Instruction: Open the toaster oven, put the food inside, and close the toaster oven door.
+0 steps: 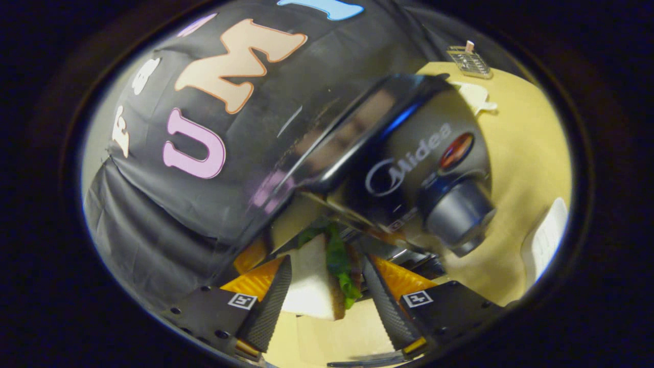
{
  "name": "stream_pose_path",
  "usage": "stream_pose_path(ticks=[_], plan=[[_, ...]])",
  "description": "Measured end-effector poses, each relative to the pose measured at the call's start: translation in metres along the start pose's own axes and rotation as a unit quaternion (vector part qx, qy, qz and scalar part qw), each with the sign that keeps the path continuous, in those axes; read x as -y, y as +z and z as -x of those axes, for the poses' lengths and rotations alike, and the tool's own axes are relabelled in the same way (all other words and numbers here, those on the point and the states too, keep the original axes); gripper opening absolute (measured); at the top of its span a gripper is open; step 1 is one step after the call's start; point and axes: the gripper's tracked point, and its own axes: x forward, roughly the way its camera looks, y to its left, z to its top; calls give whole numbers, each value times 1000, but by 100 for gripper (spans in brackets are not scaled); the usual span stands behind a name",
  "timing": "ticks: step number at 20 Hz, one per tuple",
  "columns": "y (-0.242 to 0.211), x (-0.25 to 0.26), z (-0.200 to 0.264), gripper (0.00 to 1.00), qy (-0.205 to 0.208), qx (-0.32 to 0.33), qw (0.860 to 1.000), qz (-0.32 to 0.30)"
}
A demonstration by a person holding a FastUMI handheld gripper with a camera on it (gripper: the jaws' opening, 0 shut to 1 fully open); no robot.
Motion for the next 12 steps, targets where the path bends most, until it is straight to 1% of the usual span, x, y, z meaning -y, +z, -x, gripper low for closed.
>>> stream_pose_path(ticks=[3, 7, 12], plan=[[7, 4, 11, 99, -3, 4, 1000, 12], [9, 7, 32, 99, -2, -3, 1000, 29], [-8, 6, 64, 99, 4, -39, 998, 52]])
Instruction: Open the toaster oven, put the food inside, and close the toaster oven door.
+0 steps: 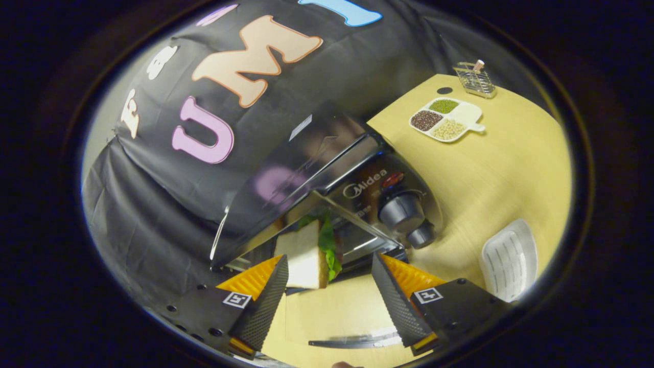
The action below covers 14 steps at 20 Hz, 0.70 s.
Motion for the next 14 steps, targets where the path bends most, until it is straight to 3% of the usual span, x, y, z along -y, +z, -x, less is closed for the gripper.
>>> stream_pose_path(ticks=[7, 14], plan=[[-68, 14, 46, 99, -5, -112, 989, 92], [-127, 30, 77, 100, 5, -210, 961, 178]])
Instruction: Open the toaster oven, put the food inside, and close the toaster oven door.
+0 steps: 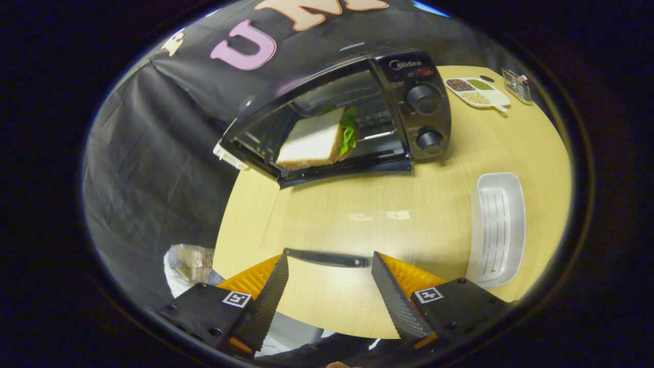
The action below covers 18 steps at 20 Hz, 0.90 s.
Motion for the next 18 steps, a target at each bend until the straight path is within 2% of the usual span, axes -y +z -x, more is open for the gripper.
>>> stream_pose_path(ticks=[4, 7, 12, 15, 18], plan=[[-30, 14, -10, 99, -22, -53, 998, 31], [-37, 28, -19, 100, -47, -63, 996, 48], [-24, 41, -26, 100, -59, -44, 996, 51], [-18, 36, -20, 99, -51, -29, 997, 46], [-4, 28, -7, 99, -46, 6, 997, 67]])
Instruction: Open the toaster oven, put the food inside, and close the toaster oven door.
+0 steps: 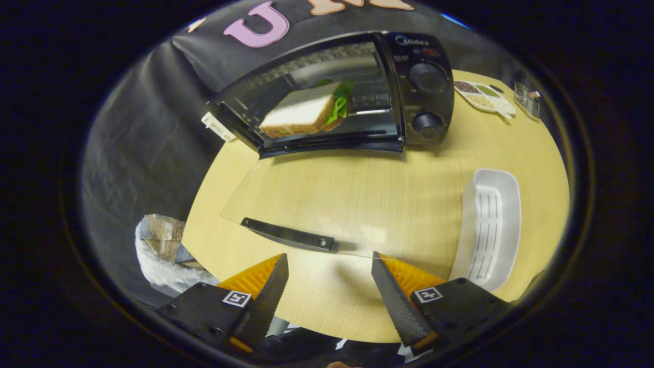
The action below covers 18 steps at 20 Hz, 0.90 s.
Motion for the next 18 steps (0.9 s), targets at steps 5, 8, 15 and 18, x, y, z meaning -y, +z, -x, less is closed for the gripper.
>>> stream_pose_path(ticks=[5, 8, 15, 18], plan=[[54, -10, 25, 99, 4, 82, 996, 25], [91, -11, 33, 99, 2, 122, 992, 33], [150, -4, 38, 99, -19, 177, 983, 52], [167, 1, 36, 99, -26, 191, 980, 57]])
